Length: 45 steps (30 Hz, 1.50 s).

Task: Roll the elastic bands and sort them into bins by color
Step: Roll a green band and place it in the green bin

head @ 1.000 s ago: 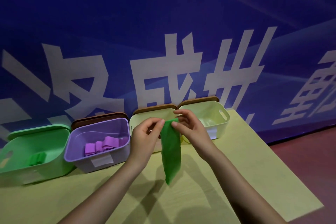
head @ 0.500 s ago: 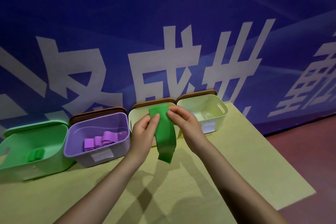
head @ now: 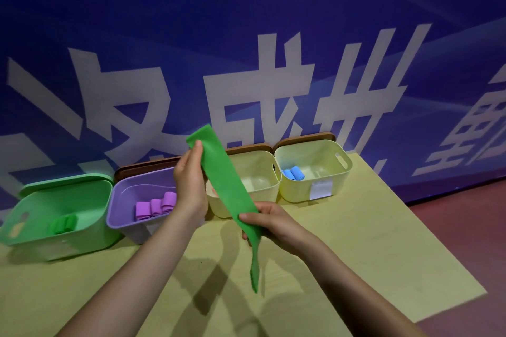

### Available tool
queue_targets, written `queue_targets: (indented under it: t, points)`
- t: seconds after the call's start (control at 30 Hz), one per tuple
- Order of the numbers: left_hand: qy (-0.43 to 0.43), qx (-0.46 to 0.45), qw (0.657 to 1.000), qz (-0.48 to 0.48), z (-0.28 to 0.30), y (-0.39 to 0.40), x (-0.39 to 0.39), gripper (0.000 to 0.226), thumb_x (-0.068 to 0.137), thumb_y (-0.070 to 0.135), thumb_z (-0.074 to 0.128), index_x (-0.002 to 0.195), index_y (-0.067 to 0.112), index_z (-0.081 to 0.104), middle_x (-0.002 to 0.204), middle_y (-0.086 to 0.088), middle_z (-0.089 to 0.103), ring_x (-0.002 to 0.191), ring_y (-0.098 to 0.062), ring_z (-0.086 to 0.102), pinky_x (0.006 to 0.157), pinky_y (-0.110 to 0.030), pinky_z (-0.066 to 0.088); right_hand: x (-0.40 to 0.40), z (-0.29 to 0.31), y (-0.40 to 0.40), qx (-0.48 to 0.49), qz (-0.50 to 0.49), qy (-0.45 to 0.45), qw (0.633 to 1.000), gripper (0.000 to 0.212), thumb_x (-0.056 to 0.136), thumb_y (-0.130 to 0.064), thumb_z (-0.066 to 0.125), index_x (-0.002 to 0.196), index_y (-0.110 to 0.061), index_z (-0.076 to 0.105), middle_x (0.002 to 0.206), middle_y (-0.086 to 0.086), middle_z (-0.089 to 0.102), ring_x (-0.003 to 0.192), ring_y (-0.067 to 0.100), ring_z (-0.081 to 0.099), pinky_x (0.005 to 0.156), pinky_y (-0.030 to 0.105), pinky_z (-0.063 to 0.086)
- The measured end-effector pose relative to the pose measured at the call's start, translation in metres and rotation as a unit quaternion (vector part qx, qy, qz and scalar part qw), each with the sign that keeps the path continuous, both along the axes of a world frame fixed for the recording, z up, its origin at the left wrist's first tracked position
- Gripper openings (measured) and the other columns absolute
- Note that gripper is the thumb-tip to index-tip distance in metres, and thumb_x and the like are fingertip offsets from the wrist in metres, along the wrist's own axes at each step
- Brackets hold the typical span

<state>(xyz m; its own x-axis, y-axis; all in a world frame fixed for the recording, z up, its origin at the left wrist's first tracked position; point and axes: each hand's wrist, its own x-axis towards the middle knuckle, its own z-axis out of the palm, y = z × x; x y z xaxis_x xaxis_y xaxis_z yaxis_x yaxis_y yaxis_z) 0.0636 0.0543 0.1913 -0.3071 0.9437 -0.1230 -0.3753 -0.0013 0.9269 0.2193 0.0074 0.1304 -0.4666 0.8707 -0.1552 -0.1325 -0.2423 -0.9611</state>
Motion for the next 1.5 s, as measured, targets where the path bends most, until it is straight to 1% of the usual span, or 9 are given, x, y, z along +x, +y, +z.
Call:
queue_targets:
  t: [0.1,0.3,0.5,0.63,0.8,0.97,1.1,1.3,1.5]
  points:
    - [-0.097,0.012,0.995,-0.014,0.008,0.012,-0.011,0.032,0.097,0.036,0.05,0.113,0.012,0.064,0.103,-0.01,0.07,0.094,-0.023,0.067,0.085,-0.038,0.052,0.005,-0.016,0.0,-0.025,0.006,-0.044,0.999,0.007,0.087,-0.016,0.066,0.081,-0.013,0.066,0.06,0.005,0.064,0.051,0.014,0.058,0.052,0.025,0.05]
    - [-0.216,0.055,0.974,-0.05,0.017,0.027,-0.031,0.028,0.101,0.036,0.038,0.114,0.024,0.06,0.095,0.0,0.073,0.087,-0.018,0.071,0.084,-0.034,0.054,0.02,-0.049,0.005,-0.053,-0.015,-0.097,0.994,0.015,0.091,-0.019,0.062,0.082,-0.007,0.061,0.058,0.006,0.062,0.049,0.016,0.055,0.05,0.023,0.046]
    - [-0.143,0.037,0.988,-0.049,0.006,0.034,-0.044,0.045,0.103,0.033,0.031,0.139,0.009,0.044,0.098,-0.002,0.07,0.08,-0.013,0.071,0.075,-0.027,0.053,0.04,-0.066,0.006,-0.039,-0.033,-0.157,0.986,0.015,0.096,-0.017,0.055,0.088,-0.01,0.065,0.079,0.006,0.069,0.065,0.012,0.061,0.06,0.021,0.044]
    - [-0.038,0.047,0.995,-0.074,0.016,0.006,-0.013,0.031,0.104,0.028,0.032,0.113,0.009,0.054,0.079,-0.002,0.07,0.065,-0.016,0.068,0.06,-0.023,0.054,0.04,-0.065,0.008,0.107,-0.073,-0.298,0.946,0.025,0.093,-0.01,0.055,0.114,-0.019,0.065,0.101,-0.003,0.066,0.088,0.005,0.058,0.076,0.02,0.043]
    - [0.084,0.032,0.986,-0.143,0.018,-0.031,0.017,0.025,0.102,0.024,0.038,0.098,0.011,0.059,0.071,-0.006,0.07,0.058,-0.02,0.066,0.055,-0.027,0.053,0.016,0.015,0.012,0.206,-0.213,-0.125,0.947,0.026,0.083,-0.043,0.056,0.107,-0.037,0.065,0.1,-0.008,0.069,0.095,0.012,0.061,0.076,0.024,0.048]
    - [0.162,0.006,0.963,-0.217,0.012,-0.05,0.025,0.025,0.101,0.024,0.04,0.106,0.015,0.062,0.078,-0.011,0.072,0.068,-0.025,0.07,0.065,-0.031,0.058,0.01,0.054,0.017,0.239,-0.213,-0.093,0.943,0.014,0.086,-0.02,0.067,0.099,-0.023,0.072,0.09,-0.009,0.07,0.084,0.008,0.06,0.073,0.022,0.049]
    - [0.133,-0.012,0.965,-0.225,0.006,-0.057,0.025,0.025,0.101,0.02,0.04,0.105,0.009,0.062,0.077,-0.014,0.072,0.064,-0.027,0.069,0.056,-0.028,0.055,0.01,0.053,0.017,0.234,-0.222,-0.085,0.943,0.022,0.085,-0.002,0.066,0.082,-0.023,0.071,0.08,-0.007,0.07,0.078,0.011,0.062,0.074,0.028,0.052]
    - [0.078,-0.045,0.965,-0.246,-0.007,-0.064,0.031,0.027,0.101,0.021,0.041,0.105,0.006,0.063,0.077,-0.017,0.071,0.064,-0.028,0.068,0.061,-0.031,0.057,0.012,0.054,0.013,0.242,-0.263,-0.101,0.928,0.021,0.085,-0.003,0.066,0.081,-0.023,0.071,0.085,0.004,0.07,0.081,0.021,0.064,0.076,0.036,0.054]
    - [0.016,-0.05,0.969,-0.24,-0.009,-0.06,0.042,0.028,0.1,0.016,0.04,0.107,0.002,0.064,0.094,-0.018,0.072,0.081,-0.03,0.07,0.074,-0.043,0.058,0.029,0.046,-0.001,0.435,-0.227,-0.251,0.834,0.013,0.083,-0.008,0.067,0.092,-0.014,0.074,0.086,-0.004,0.063,0.082,0.01,0.058,0.065,0.023,0.048]
